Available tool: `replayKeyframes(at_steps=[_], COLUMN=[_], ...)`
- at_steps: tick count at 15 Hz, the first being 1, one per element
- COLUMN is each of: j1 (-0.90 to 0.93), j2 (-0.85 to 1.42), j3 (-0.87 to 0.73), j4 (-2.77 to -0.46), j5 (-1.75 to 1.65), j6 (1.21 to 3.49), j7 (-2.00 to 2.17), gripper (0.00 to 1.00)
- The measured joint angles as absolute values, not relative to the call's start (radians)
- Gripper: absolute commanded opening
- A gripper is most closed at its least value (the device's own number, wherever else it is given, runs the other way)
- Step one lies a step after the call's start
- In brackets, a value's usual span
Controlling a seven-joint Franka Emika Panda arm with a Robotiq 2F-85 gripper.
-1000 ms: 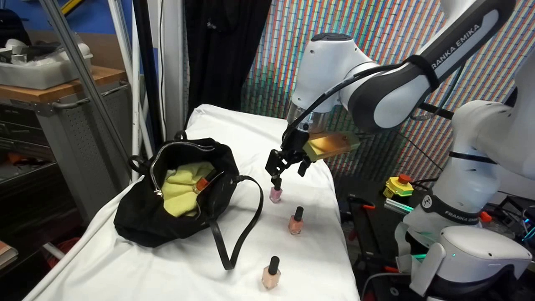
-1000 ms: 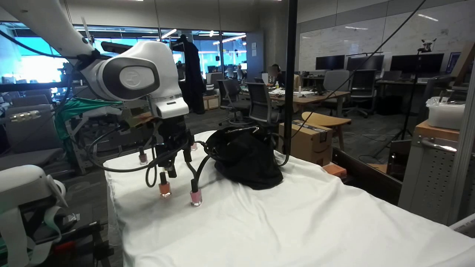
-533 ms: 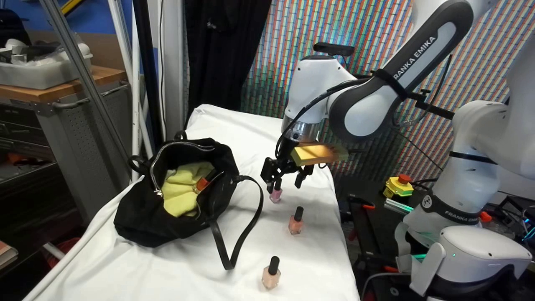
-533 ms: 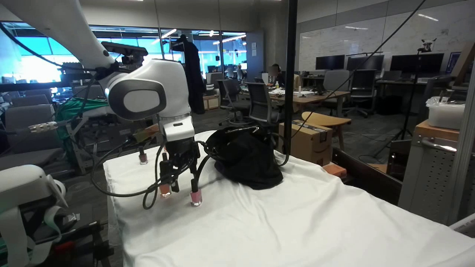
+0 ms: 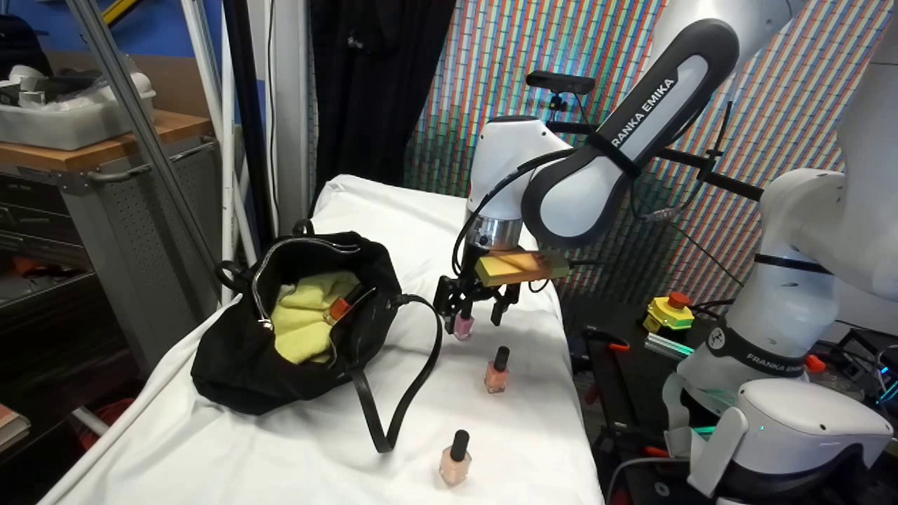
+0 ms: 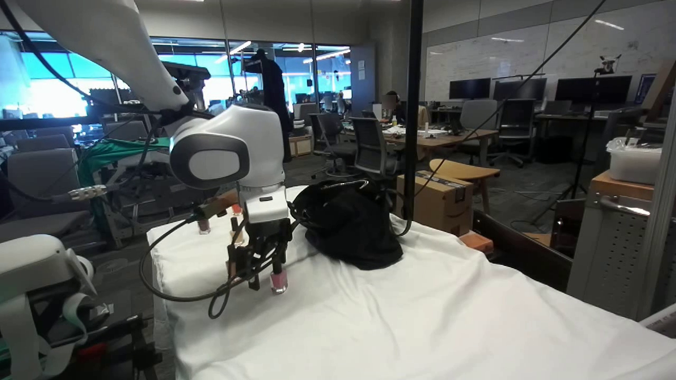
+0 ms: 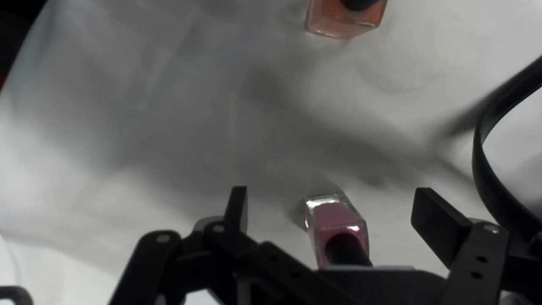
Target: Pick up the nail polish bottles and place them in the black bag
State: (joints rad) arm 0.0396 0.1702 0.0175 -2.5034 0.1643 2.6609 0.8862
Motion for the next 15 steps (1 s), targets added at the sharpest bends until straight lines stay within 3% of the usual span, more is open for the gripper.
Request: replayKeyframes(at_steps=[13,14,15], j1=[0.04,0.04,0.041], j2=[0.221,0.221,0.221], j3=[-0.001,-0.003,-0.005], j4=[-2.467,-2.467,-2.467], j5=[0.167,0.167,0.167], j6=[2.658,2.658,2.658], j7=[0.87,0.87,0.87], gripper=[1.0,0.75,0.73])
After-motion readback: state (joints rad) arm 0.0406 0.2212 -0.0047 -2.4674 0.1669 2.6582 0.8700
